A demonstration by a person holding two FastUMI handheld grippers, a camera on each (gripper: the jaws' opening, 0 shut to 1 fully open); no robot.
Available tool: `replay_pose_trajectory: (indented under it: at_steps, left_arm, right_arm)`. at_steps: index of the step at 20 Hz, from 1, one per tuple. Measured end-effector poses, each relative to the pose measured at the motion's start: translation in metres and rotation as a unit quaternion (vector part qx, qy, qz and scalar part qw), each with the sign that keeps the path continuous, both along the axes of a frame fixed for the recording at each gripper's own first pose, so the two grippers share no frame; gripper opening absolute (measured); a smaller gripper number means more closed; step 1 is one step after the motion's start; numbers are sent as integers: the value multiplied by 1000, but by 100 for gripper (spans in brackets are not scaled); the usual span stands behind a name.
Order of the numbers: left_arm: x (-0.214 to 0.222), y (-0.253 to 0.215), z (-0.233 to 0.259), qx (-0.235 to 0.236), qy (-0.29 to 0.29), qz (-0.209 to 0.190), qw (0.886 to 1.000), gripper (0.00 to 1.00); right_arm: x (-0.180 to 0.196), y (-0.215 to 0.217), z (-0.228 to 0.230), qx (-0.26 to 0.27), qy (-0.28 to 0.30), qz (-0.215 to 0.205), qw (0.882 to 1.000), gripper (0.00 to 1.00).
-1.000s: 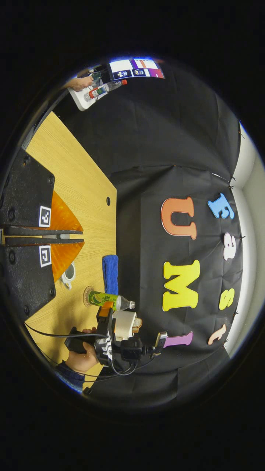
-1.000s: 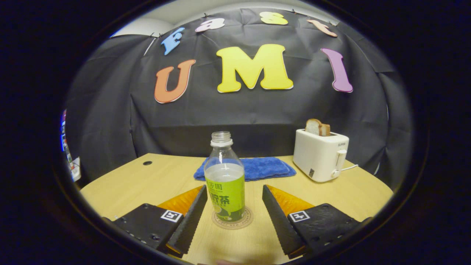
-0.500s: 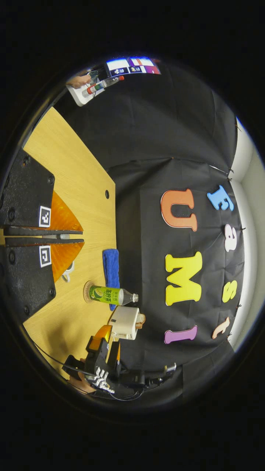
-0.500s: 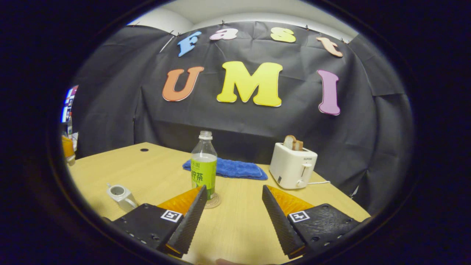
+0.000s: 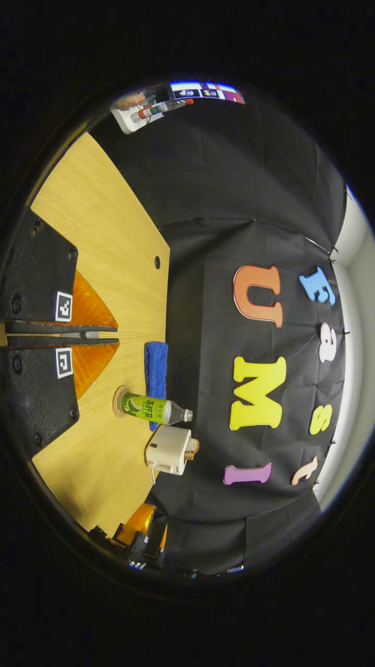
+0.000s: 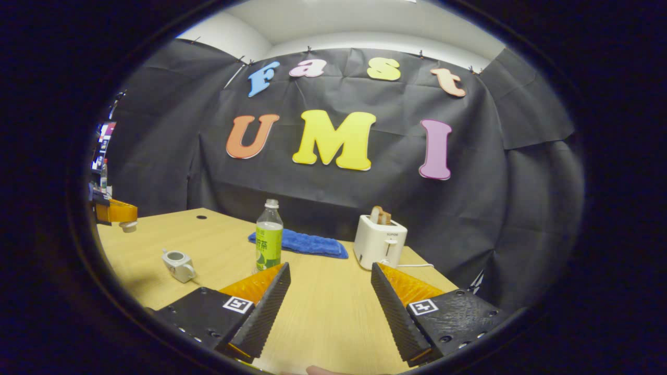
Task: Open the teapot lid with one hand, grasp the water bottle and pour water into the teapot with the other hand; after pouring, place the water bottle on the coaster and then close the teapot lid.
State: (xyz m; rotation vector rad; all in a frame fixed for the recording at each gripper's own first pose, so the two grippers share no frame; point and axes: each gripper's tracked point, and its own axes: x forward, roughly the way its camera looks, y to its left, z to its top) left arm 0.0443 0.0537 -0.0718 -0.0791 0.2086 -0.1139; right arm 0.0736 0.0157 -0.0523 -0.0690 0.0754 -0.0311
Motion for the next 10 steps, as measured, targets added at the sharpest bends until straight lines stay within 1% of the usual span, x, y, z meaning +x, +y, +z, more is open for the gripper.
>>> replay_pose_trajectory:
  at_steps: [1, 2, 3, 4, 6, 7, 8, 9, 10]
  left_arm:
    - [-1, -5, 1, 0, -2, -1, 1000, 4]
    - [0, -11, 7, 0, -12, -1, 1000, 4]
    - [0, -16, 13, -1, -25, -1, 1000, 4]
    - [2, -24, 17, -3, -36, -5, 999, 4]
    - [7, -39, 21, -5, -39, -12, 999, 4]
    - [12, -44, 21, -4, -38, -13, 999, 4]
    - [17, -48, 22, -2, -40, -13, 999, 4]
    - [22, -51, 20, 1, -39, -13, 999, 4]
    - [27, -54, 16, 1, -38, -14, 999, 4]
  right_arm:
    - [-2, -7, -1, 4, 0, -1, 1000, 97]
    - [-3, -14, 0, 16, 3, 0, 1000, 93]
    - [-5, -21, -1, 27, 4, -3, 1000, 93]
    - [-5, -30, 2, 28, -1, -8, 1000, 93]
    - [-6, -43, 12, 22, -16, -17, 999, 93]
    - [-8, -42, 15, 30, -23, -10, 999, 97]
    - [-8, -42, 16, 41, -23, -5, 999, 93]
    - [-7, -47, 14, 46, -20, -7, 999, 93]
    - [-7, -51, 14, 48, -20, -11, 999, 97]
